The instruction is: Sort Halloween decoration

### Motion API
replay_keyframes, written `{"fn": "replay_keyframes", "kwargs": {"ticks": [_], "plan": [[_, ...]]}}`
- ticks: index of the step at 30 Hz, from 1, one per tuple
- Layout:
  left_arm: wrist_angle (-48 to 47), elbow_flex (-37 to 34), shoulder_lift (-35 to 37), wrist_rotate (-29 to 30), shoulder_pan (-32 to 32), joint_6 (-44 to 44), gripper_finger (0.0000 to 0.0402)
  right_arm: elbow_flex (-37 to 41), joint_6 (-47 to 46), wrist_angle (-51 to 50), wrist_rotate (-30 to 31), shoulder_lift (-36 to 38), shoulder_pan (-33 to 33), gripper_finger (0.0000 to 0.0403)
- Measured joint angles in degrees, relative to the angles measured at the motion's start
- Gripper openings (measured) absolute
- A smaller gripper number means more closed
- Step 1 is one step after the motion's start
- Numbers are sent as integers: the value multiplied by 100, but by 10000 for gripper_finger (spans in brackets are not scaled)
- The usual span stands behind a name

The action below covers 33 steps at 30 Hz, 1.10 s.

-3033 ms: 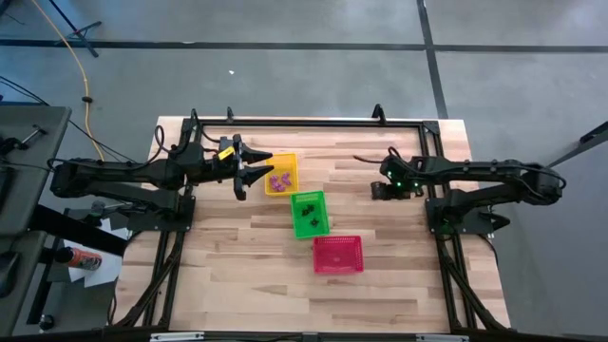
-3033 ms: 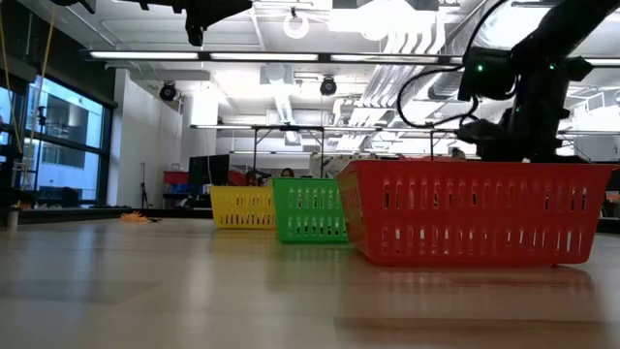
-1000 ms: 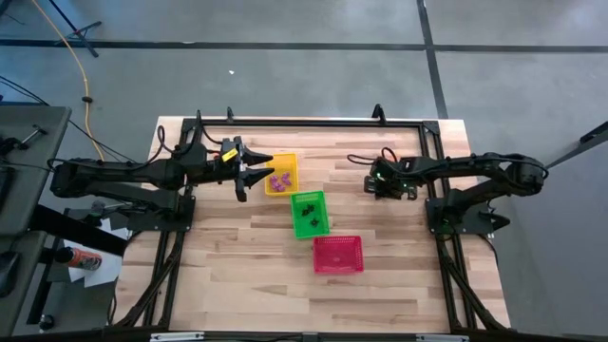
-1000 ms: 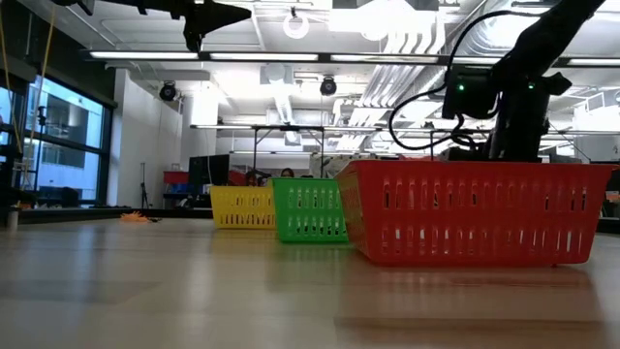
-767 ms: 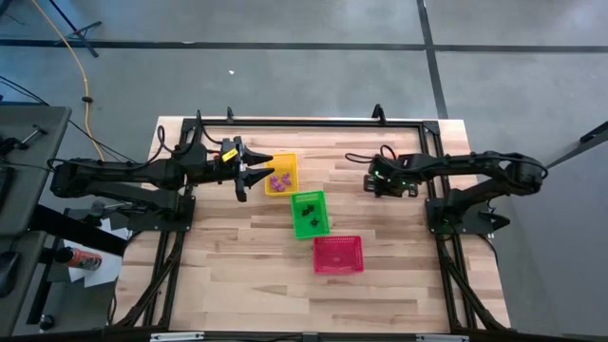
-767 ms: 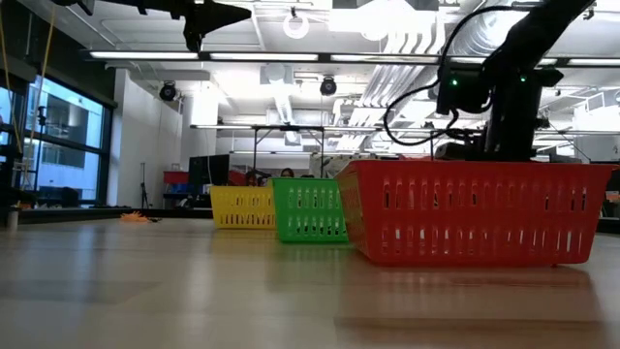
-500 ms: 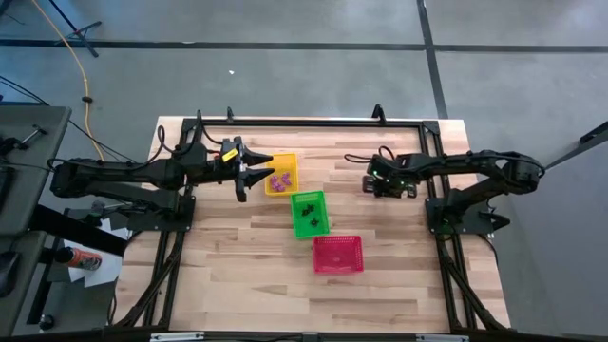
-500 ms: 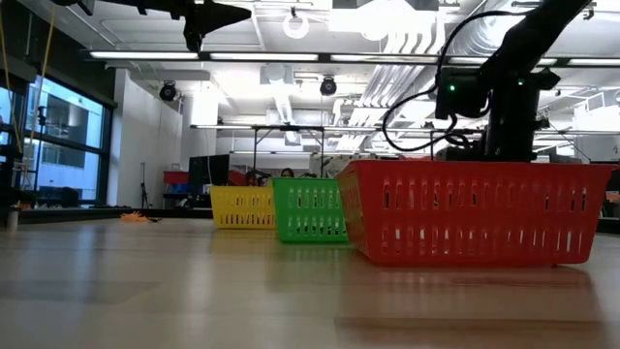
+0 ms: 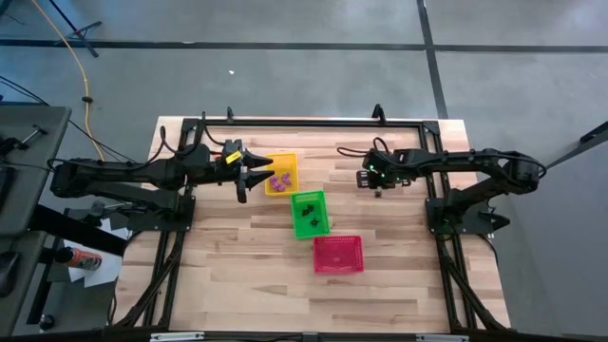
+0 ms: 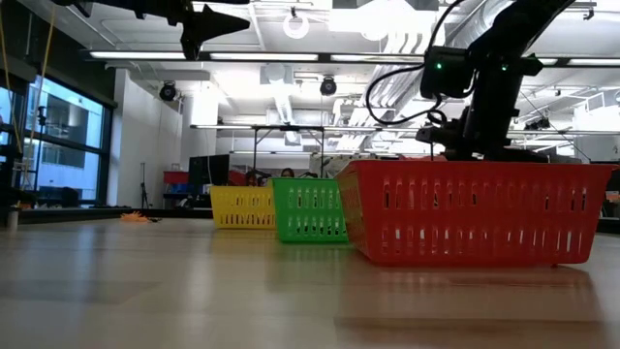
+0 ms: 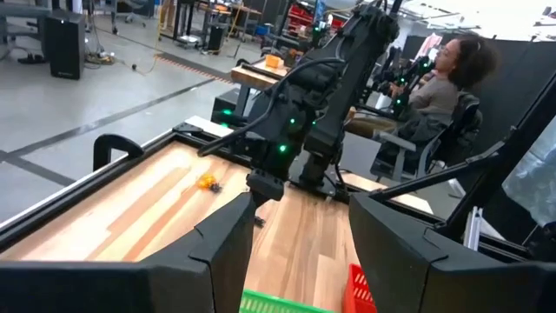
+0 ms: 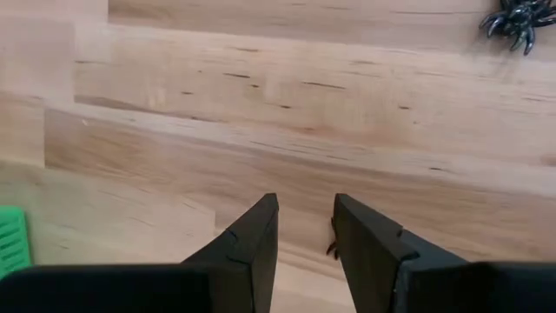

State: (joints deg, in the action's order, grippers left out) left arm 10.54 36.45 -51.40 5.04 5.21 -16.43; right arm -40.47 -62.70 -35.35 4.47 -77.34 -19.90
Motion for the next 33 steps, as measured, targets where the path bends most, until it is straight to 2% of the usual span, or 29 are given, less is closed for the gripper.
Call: {"fn": "replay_keyframes", "kwargs": {"ticks": [5,11,20,33], "plan": [[0,0,-2,0,0,2,179,1,-49,-5,4,2,2,108],[0,0,-2,0,-2,2,179,2,-851,-525,137,2,2,112],[0,0,0,0,-2,2,179,2,-820,-682,387,4,2,184],[0,0,-2,2,0,-96,179,2,-946,-643,-168,-165,76,195]]}}
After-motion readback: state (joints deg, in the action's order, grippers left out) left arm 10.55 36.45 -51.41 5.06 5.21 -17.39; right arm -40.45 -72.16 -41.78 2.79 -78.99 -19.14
